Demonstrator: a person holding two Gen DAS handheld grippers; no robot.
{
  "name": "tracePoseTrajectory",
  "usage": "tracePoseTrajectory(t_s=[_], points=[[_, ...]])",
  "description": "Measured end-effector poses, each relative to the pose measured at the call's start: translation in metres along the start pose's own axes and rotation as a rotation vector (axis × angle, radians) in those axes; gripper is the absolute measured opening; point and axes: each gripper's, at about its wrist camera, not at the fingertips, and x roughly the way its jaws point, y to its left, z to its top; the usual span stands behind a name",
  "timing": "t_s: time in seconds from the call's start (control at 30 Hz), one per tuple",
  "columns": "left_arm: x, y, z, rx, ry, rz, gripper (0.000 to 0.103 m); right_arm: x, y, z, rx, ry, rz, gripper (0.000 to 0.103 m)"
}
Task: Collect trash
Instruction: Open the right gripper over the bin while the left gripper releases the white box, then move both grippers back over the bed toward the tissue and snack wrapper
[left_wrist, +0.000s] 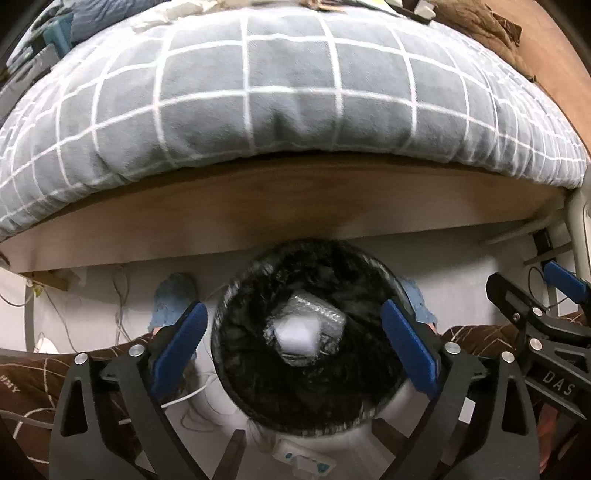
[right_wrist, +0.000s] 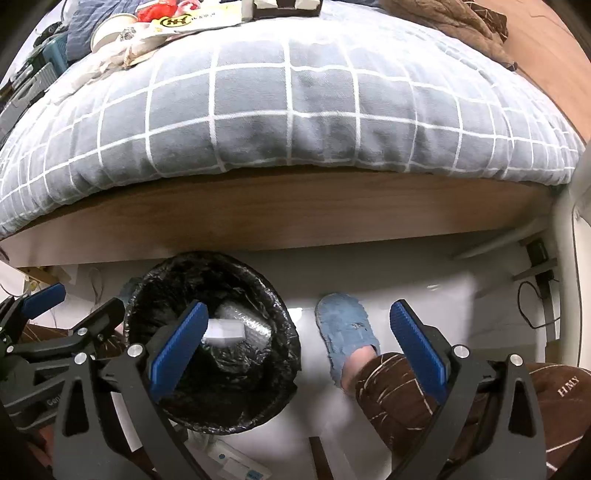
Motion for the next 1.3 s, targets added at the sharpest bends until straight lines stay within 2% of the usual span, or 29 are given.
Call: tracePoseTrajectory(t_s=[0.37, 0.5, 0.93, 1.3], points=[[-0.042, 0.033, 0.027, -0.057, -0.160, 0.046, 0.097, -0.033, 0.013, 0.025, -0.041, -0.155, 0.006, 0.095], [-0.060, 0.046, 0.041, -0.069, -0.237, 0.094, 0.097, -0.040, 0.022, 0.034, -0.074, -0.198, 0.013, 0.095], [-0.070, 0.092, 0.085, -0.161, -0.335, 0.114, 0.097, -0.045, 0.038, 0.089, -0.106, -0.291, 0.052, 0.095], [-0.061, 0.118, 0.144, -0.188, -0.372, 0.138, 0.096, -0.032, 0.051, 0.152, -0.111, -0.314, 0.072, 0.095]])
